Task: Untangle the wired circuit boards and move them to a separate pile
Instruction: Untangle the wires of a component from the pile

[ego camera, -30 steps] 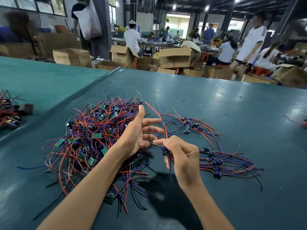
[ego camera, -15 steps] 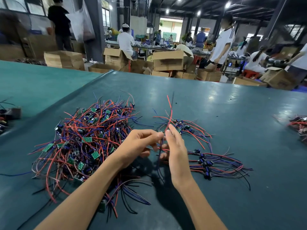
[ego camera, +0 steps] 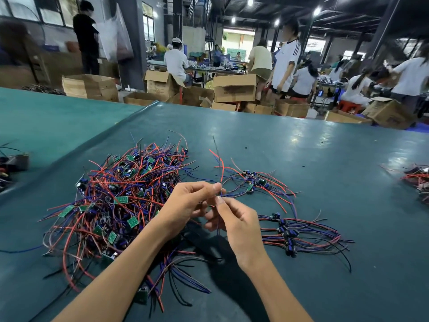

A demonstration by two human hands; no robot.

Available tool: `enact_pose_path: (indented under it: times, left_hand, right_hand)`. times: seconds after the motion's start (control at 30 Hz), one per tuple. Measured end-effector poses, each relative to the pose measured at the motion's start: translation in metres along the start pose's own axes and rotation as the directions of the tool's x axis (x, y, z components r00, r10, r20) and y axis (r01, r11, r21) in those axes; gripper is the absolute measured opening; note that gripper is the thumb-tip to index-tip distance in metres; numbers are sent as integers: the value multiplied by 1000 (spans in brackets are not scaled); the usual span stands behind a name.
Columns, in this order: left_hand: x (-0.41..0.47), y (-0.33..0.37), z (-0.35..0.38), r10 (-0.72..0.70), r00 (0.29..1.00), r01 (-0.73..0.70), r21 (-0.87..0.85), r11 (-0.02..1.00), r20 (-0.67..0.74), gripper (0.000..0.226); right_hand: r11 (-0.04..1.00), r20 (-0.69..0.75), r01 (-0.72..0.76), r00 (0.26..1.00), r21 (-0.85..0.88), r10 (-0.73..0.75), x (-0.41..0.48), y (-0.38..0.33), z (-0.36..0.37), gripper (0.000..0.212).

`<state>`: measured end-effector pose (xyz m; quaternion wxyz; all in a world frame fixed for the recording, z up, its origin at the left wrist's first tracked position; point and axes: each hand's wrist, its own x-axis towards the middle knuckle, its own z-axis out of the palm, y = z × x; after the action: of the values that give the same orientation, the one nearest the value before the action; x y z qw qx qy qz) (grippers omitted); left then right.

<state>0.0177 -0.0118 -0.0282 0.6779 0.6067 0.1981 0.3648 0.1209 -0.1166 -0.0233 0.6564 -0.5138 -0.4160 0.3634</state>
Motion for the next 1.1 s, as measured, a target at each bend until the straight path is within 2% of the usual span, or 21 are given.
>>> enact_pose_path:
  times: [0.07, 0.13, 0.23, 0.33, 0.47, 0.53, 0.6, 0.67, 0.83, 1.0, 1.1]
  left_hand:
    - [0, 1, 1, 10, 999, -9, 15, 1000, -39, 35]
    - [2, 1, 0, 4, 994, 2, 55, 999, -111, 40]
    - [6, 0, -2, -1, 974, 15, 58, 998, -225, 42]
    - [10, 2, -9, 27, 948, -6, 67, 998, -318, 31]
    - [15, 0, -16, 48, 903, -23, 64, 998, -427, 29]
    - [15, 1, -17, 37, 885, -53, -22, 998, -463, 26]
    - [16, 1, -18, 21, 881, -102, -145, 984, -473, 22]
    - [16, 0, -19, 17, 884, -121, -194, 973, -467, 22]
    - [13, 0, -14, 19, 875, -101, -143, 985, -483, 20]
    - [13, 1, -16, 1, 866, -121, -208, 971, -500, 27]
    - [14, 2, -17, -25, 860, -126, -260, 957, -510, 19]
  right_hand:
    - [1000, -28, -18, 999, 1, 18, 0, 0, 1, 26]
    - [999, -36, -30, 999, -20, 29, -1, 1, 2, 27]
    - [998, 2, -29, 1000, -56, 29, -5, -1, 4, 28]
    - [997, 50, -31, 998, -70, 34, -10, -5, 8, 28]
    - [974, 104, -203, 976, 105, 192, -15, -10, 14, 29]
    - [943, 112, -301, 951, 140, 287, -14, -13, 13, 28]
    - [929, 101, -359, 931, 95, 350, -12, -15, 10, 27]
    - [910, 82, -411, 910, 57, 406, -10, -15, 7, 27]
    - [852, 55, -523, 852, 21, 521, -9, -16, 5, 24]
    - [825, 49, -564, 824, -11, 564, -6, -15, 3, 27]
    - [827, 50, -561, 826, -24, 562, -7, -15, 4, 27]
